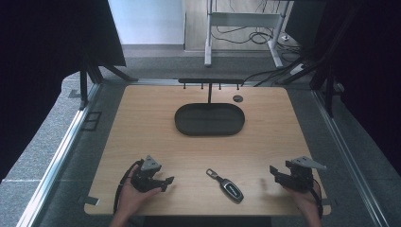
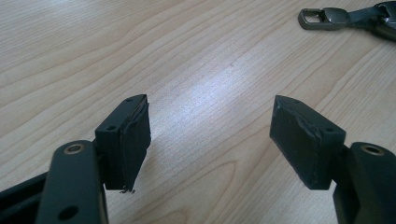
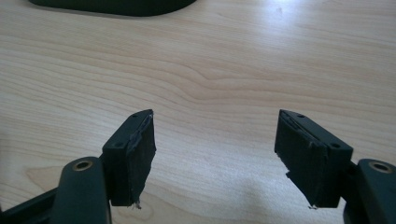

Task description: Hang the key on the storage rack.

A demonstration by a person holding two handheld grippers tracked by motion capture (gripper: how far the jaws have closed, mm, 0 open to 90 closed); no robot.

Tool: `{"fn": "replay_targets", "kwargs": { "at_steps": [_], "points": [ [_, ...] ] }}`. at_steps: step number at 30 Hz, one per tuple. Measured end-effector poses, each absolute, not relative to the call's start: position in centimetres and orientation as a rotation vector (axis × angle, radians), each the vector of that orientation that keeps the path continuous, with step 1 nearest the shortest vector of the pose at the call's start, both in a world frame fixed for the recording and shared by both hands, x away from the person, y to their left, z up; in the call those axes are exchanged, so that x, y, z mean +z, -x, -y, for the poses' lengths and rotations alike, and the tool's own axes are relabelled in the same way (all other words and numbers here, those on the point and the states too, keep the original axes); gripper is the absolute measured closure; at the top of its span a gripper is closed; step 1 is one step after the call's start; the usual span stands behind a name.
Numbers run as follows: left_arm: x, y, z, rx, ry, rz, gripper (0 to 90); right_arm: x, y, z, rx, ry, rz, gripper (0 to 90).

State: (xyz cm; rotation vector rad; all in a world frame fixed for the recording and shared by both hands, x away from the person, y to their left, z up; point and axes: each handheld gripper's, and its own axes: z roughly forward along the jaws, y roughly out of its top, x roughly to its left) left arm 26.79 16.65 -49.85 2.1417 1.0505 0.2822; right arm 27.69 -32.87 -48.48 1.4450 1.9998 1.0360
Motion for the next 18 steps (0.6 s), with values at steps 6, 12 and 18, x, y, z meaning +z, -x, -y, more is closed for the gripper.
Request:
{"fn": "replay_targets", "kwargs": {
  "at_steps": [6,12,18],
  "points": [
    [-49.78,-26.96,-16.98,0.276,-2.129,-1.065,29.6,-48.46,-28.01,32.95,1.077,-1.512,-1.954,26.2],
    [-49.55,-26.91,-17.09,0.281,-2.117,-1.069,29.6,-48.66,-27.97,33.52,1.064,-1.535,-1.957,26.1],
    [-49.46,-26.64,-17.06,0.289,-2.120,-1.059,29.7,-48.48,-27.80,33.15,0.989,-1.450,-2.006,32.3]
  ]
}}
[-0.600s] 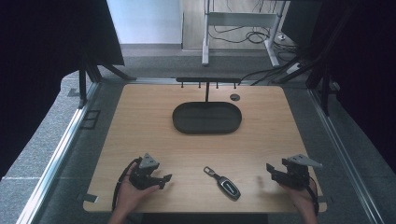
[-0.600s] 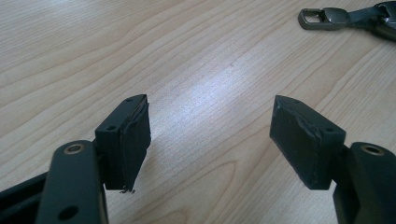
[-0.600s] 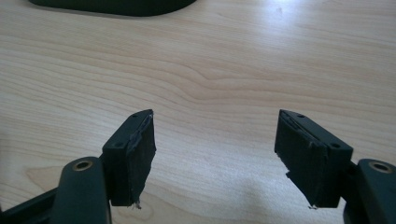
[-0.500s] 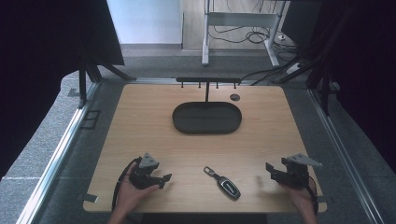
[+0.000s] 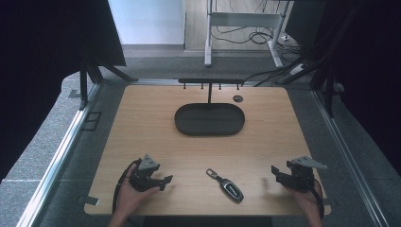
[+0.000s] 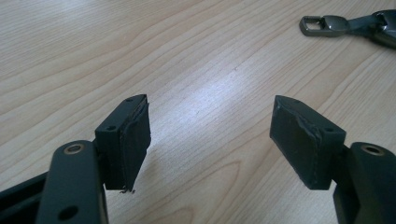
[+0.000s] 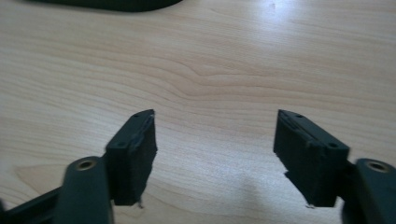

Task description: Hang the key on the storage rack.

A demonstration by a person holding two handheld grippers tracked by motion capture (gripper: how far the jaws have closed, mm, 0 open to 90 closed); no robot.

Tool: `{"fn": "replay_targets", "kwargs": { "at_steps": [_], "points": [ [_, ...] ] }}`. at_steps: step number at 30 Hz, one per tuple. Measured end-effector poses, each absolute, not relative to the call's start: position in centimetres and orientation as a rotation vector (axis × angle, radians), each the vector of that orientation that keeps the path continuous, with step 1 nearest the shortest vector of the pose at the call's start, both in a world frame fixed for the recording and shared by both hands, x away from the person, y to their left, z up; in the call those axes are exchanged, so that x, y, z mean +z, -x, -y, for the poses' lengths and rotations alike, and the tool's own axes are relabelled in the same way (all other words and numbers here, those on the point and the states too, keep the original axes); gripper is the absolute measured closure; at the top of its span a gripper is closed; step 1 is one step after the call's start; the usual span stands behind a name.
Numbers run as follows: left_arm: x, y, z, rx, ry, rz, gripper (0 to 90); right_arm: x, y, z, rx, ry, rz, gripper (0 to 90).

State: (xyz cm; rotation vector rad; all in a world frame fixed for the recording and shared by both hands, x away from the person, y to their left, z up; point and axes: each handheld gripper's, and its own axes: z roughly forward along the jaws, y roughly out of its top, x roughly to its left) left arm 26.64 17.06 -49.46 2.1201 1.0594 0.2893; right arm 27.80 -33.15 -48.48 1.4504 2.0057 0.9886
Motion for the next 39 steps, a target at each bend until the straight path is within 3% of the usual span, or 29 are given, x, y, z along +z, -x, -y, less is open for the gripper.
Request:
{"fn": "replay_targets", "kwargs": {
  "at_steps": [25,30,39],
  "points": [
    [-49.9,-27.6,-16.1,0.262,-2.151,-1.039,29.6,-46.3,-27.8,33.4,1.076,-1.411,-2.049,36.7],
    [-50.2,-27.7,-16.1,0.258,-2.161,-1.047,29.5,-45.9,-28.1,32.7,1.092,-1.358,-2.075,44.7],
    [-50.1,-27.7,-16.2,0.252,-2.156,-1.048,29.6,-45.2,-28.4,31.4,1.101,-1.307,-2.112,46.0]
  ]
}}
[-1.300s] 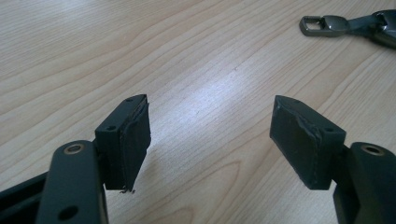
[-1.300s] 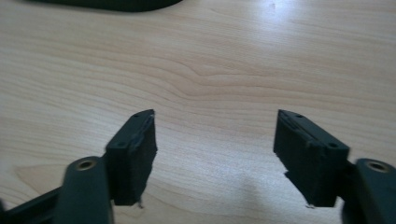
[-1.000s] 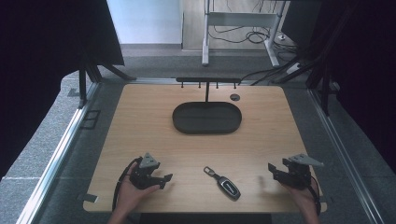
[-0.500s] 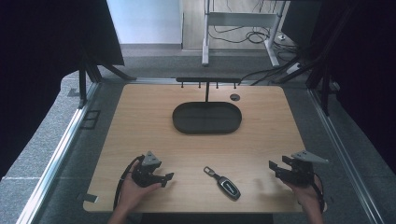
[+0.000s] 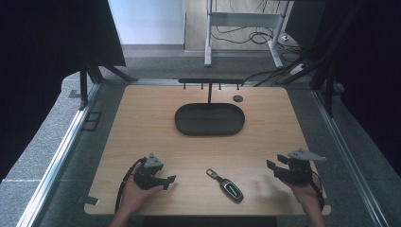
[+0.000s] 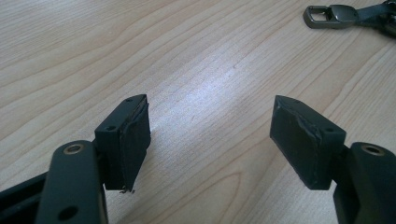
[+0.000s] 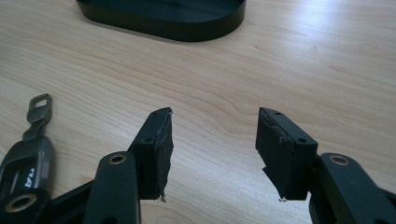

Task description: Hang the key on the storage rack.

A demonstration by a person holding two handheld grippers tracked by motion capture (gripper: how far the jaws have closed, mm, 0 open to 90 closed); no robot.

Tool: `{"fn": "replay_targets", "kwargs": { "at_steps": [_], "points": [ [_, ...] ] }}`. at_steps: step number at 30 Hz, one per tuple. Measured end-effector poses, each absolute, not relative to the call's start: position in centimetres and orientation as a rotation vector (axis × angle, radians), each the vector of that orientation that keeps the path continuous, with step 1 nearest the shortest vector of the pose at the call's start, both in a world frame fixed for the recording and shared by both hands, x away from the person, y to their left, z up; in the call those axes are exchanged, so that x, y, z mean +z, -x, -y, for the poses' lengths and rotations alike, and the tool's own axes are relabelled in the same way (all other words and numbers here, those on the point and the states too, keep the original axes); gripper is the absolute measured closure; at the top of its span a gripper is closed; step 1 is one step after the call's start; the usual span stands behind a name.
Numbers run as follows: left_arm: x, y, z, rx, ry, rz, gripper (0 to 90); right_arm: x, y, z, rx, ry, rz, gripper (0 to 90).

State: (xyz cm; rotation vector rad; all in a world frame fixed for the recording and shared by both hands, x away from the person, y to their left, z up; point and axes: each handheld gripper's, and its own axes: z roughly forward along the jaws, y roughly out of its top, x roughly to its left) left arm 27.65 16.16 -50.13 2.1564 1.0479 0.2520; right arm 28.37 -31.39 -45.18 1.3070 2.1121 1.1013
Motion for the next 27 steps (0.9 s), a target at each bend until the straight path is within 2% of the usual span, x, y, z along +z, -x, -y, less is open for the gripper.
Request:
{"fn": "replay_targets", "kwargs": {
  "at_steps": [14,27],
  "points": [
    [-49.4,-26.8,-18.0,0.284,-2.114,-1.100,29.8,-42.7,-27.5,31.1,1.138,-1.271,-2.184,50.5],
    [-49.5,-26.8,-17.4,0.272,-2.121,-1.075,29.7,-41.5,-29.1,28.1,1.030,-1.202,-2.378,52.7]
  ]
}}
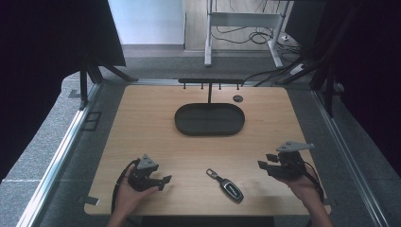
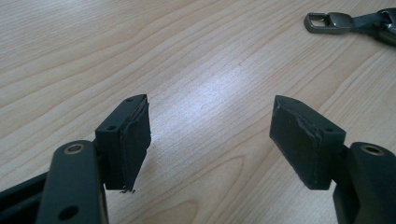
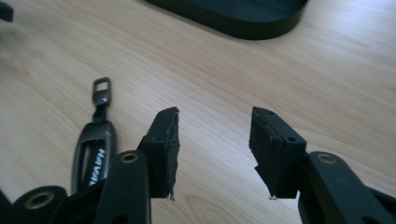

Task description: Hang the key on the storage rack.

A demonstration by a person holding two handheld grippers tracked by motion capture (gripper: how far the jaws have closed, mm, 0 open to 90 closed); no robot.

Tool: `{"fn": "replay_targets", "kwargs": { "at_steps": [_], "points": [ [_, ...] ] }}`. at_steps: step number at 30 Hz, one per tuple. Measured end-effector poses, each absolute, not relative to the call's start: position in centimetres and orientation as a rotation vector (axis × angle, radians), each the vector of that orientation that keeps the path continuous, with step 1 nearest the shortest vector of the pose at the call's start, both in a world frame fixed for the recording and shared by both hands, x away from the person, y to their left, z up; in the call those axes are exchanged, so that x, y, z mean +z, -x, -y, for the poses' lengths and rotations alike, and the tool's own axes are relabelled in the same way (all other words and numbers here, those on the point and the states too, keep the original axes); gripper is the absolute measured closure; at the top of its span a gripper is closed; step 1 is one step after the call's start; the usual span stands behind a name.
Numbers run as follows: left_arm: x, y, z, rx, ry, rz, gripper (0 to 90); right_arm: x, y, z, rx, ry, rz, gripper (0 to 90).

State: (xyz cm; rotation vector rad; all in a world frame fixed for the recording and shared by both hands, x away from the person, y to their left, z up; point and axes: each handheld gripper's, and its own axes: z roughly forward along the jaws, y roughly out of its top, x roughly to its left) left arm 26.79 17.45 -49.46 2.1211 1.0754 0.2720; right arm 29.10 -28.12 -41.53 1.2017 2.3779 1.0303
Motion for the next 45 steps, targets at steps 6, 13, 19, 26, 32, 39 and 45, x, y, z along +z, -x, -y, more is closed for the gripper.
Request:
{"fn": "replay_targets", "kwargs": {
  "at_steps": [6,13,19,26,32,39,45],
  "points": [
    [-49.4,-26.7,-17.2,0.271,-2.123,-1.064,29.7,-41.2,-30.0,26.5,0.993,-1.171,-2.442,53.3],
    [-49.5,-26.8,-17.2,0.267,-2.127,-1.064,29.7,-41.5,-30.6,24.8,0.938,-1.143,-2.517,52.9],
    [-49.6,-26.8,-17.0,0.264,-2.130,-1.061,29.7,-41.9,-31.1,24.1,0.922,-1.137,-2.546,51.8],
    [-49.5,-26.8,-17.0,0.262,-2.124,-1.063,29.8,-42.3,-31.3,23.1,0.914,-1.122,-2.577,52.5],
    [-49.5,-26.8,-17.0,0.260,-2.125,-1.061,29.7,-42.0,-31.5,21.9,0.894,-1.084,-2.602,52.6],
    [-49.4,-26.7,-17.1,0.261,-2.124,-1.057,29.7,-41.8,-31.6,20.9,0.876,-1.057,-2.626,53.5],
    [-49.5,-26.7,-16.8,0.256,-2.132,-1.050,29.6,-42.2,-31.8,20.3,0.855,-1.051,-2.652,53.9]
  ]
}}
